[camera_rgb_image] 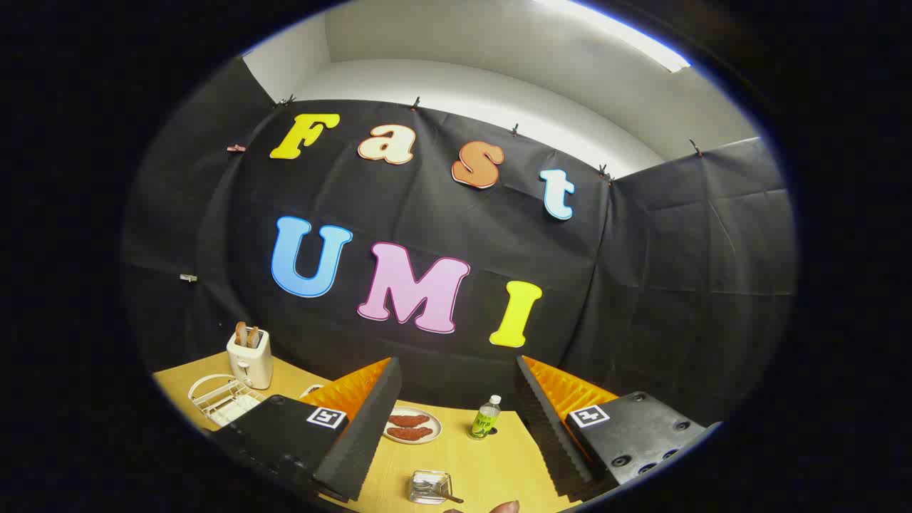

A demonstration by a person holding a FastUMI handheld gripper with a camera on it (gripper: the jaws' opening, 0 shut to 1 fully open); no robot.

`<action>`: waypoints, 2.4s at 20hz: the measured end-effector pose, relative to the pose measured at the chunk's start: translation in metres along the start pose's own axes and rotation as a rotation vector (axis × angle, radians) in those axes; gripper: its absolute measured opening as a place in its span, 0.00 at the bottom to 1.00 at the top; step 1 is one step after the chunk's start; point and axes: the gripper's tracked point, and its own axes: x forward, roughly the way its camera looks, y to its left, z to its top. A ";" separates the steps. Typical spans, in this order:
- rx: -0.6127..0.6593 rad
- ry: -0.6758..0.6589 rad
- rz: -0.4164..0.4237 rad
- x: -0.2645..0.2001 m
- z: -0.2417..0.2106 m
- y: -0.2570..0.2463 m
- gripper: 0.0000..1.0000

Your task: Take the plate from the dish rack, then take the spoon from the basket and place it into the plate.

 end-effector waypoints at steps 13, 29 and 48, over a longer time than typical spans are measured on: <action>-0.023 0.006 0.008 -0.004 -0.002 0.016 0.97; 0.053 0.118 0.159 0.009 -0.017 0.073 0.97; 0.188 0.992 0.255 0.056 -0.242 0.270 0.75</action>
